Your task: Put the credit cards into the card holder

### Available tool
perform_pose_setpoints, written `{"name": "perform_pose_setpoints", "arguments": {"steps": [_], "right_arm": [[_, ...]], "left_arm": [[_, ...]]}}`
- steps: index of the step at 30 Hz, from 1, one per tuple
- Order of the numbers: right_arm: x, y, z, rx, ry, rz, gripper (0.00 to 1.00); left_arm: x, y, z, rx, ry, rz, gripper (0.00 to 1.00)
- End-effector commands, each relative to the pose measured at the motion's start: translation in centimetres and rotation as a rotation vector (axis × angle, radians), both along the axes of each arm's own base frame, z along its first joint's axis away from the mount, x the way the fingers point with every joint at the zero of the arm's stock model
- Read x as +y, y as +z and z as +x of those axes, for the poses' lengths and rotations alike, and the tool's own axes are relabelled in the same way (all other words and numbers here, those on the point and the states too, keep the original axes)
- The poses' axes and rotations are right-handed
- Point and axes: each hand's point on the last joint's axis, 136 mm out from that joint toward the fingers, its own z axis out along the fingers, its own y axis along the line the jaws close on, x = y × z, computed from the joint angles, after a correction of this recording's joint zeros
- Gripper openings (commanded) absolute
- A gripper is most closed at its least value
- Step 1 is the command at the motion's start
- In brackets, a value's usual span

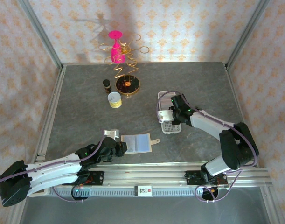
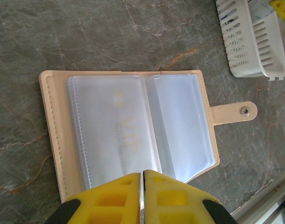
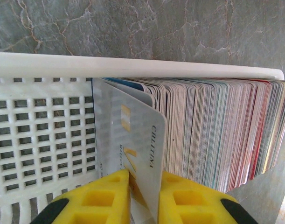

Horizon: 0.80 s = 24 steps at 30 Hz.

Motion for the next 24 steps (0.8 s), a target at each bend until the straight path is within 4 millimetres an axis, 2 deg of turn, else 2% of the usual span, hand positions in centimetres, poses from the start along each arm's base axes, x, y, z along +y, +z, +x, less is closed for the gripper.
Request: {"name": "perform_pose_setpoints", "arguments": {"steps": [1,10,12,21,24], "right_arm": [[-0.24,1.29,1.81,-0.062,-0.045,-0.010,0.19],[-0.01,2.12,2.17,-0.078,-0.051,0.007,0.20],[-0.02,1.97,2.11,-0.073,-0.052,0.008,0.23],[0.01,1.73,2.11,-0.070,-0.050,0.005,0.23],[-0.01,1.75,2.22,-0.075,-0.054,0.005,0.28]], "left_arm": [[-0.10,-0.12,-0.12,-0.004,-0.003,-0.008,0.11],[-0.18,-0.07,-0.09,-0.004,-0.002,-0.014,0.11],[-0.14,-0.14,-0.10,-0.002,-0.001,-0.012,0.11],[-0.12,-0.21,-0.14,0.001,-0.001,-0.011,0.10],[-0.10,-0.26,-0.14,0.002,0.001,-0.014,0.10]]}}
